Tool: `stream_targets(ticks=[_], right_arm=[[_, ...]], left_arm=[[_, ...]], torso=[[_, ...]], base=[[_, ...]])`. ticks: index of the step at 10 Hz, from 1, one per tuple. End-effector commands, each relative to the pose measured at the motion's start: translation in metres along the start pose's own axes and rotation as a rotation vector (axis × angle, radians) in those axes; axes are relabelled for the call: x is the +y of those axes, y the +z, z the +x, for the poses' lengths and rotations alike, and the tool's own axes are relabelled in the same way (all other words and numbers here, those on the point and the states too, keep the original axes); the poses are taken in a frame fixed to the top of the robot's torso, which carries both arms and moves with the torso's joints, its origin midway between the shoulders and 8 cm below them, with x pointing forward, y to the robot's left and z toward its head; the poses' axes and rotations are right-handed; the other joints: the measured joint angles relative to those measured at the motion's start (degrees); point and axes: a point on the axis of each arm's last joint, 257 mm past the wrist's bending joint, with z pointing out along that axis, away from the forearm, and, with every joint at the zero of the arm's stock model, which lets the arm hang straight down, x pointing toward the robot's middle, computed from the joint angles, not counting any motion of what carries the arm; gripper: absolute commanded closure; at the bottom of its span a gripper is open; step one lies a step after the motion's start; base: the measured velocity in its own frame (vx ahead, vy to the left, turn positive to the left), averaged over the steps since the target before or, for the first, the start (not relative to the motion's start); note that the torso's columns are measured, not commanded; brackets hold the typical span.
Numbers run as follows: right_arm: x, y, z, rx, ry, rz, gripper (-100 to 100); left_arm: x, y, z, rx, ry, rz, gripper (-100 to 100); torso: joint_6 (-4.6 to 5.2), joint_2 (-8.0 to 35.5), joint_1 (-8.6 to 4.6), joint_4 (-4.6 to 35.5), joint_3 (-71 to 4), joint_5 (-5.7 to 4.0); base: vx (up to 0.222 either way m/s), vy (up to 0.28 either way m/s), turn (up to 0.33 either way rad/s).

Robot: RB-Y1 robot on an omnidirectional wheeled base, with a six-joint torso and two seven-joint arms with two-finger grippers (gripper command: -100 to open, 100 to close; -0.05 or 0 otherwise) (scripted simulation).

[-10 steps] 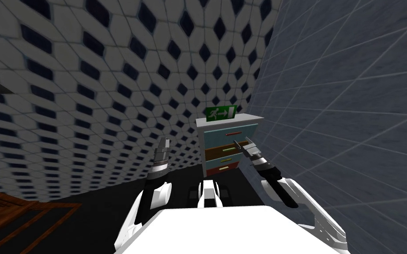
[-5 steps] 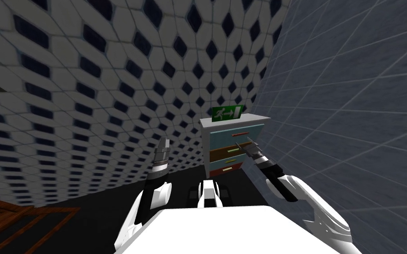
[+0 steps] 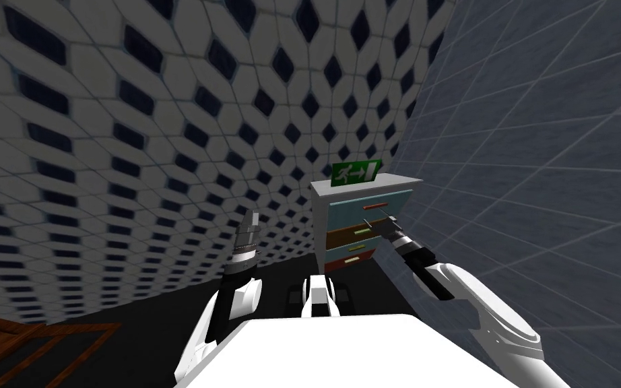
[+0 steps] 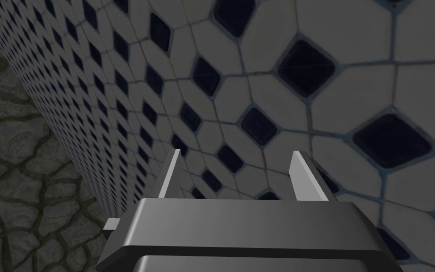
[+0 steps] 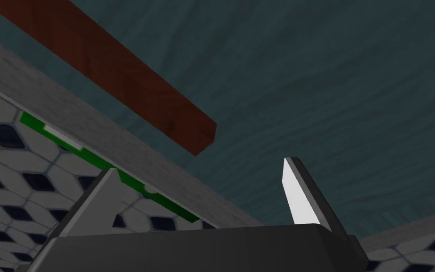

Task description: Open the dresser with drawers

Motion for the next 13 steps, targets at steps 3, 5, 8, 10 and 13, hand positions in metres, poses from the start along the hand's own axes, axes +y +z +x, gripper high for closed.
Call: stream_targets(ticks=[3,5,8,10,13], right_arm=[[-0.019,0.001,0.027,0.059,-0.265,-0.025,-100],[-0.024,0.001,0.033,0.072,-0.328,-0.030,-100],[-0.028,0.001,0.031,0.069,-0.312,-0.029,-100],[-0.029,0.000,0.026,0.058,-0.310,-0.032,100],[-0.029,-0.002,0.020,0.045,-0.309,-0.038,100]], left_arm=[[0.000,0.000,0.000,0.000,0.000,0.000,0],[0.000,0.000,0.000,0.000,0.000,0.000,0],[0.000,0.000,0.000,0.000,0.000,0.000,0],[0.000,0.000,0.000,0.000,0.000,0.000,0],[0.000,0.000,0.000,0.000,0.000,0.000,0]], torso=[[0.00,0.0,-0.04,0.0,0.0,-0.01],[0.00,0.0,-0.01,0.0,0.0,0.00],[-0.01,-0.2,-0.01,0.0,-0.1,-0.01],[0.00,0.1,-0.05,0.0,0.0,-0.03],[-0.01,0.1,-0.03,0.0,0.1,-0.02]], base=[[0.026,0.084,-0.010],[0.024,0.067,-0.008],[0.054,0.030,0.007],[-0.053,-0.009,-0.053],[-0.177,-0.034,-0.045]])
